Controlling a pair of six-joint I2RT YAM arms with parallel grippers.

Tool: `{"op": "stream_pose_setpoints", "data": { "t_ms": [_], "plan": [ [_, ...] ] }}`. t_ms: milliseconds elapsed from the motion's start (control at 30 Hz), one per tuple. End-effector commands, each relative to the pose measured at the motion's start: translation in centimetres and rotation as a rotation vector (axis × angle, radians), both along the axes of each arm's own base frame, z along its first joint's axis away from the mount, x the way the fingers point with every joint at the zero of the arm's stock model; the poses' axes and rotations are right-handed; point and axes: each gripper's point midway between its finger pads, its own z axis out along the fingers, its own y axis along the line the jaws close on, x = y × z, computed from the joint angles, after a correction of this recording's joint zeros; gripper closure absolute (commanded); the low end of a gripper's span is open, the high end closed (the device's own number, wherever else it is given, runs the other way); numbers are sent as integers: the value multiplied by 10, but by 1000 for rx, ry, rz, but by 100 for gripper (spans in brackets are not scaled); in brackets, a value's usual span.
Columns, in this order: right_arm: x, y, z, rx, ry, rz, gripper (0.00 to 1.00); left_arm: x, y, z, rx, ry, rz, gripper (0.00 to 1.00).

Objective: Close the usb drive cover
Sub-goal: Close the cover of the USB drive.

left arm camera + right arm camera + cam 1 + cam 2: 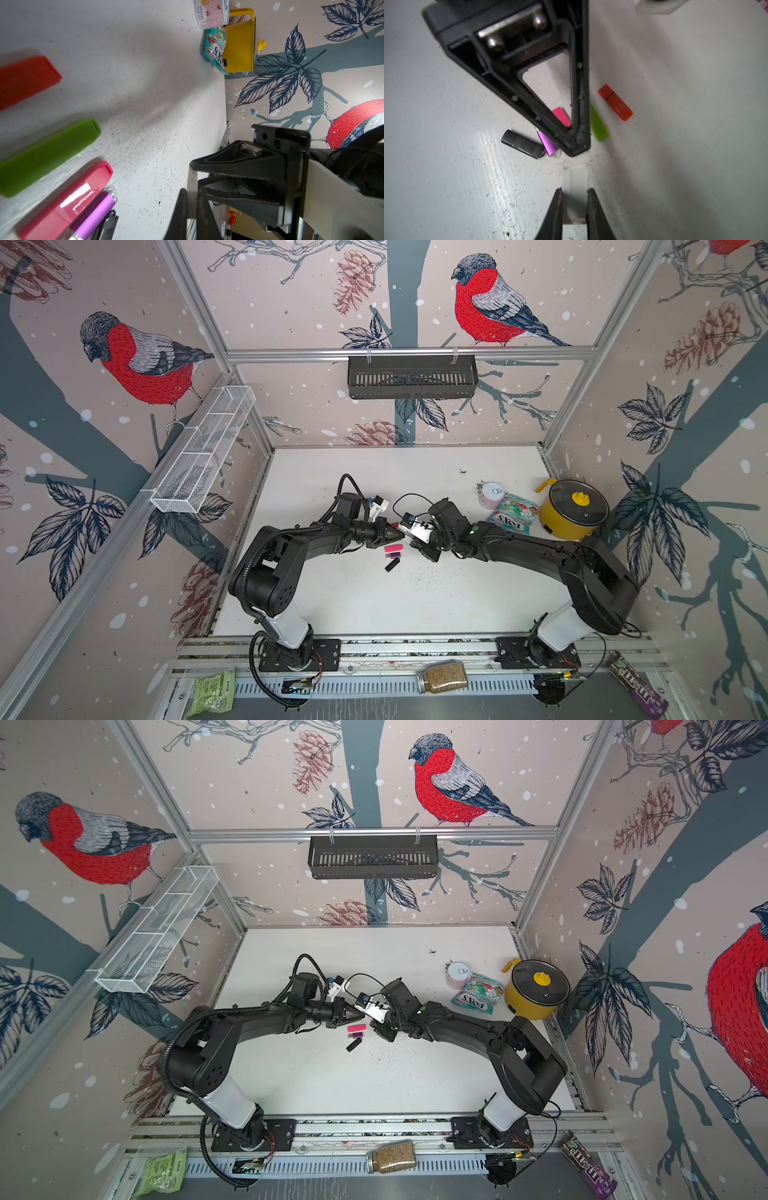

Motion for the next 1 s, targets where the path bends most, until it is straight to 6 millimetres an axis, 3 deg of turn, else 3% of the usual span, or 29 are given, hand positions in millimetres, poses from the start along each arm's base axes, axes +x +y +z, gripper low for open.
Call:
{"op": "stream_pose_setpoints", "data": {
  "t_ms": [0,333,667,833,967],
  "plan": [
    [10,27,40,145,-152,94,88,-12,-4,-2,-6,12,-55,100],
    [11,46,66,287,-167,159,89,-19,-15,-1,-17,-10,-95,100],
    [18,47,82,381,-187,204,89,-25,-21,-8,28,-20,-123,99],
    [10,49,82,380,-198,273,89,-30,-26,-13,60,-27,-159,99],
    [14,48,70,336,-171,261,89,-29,-24,-12,75,-32,-143,97]
  ]
}}
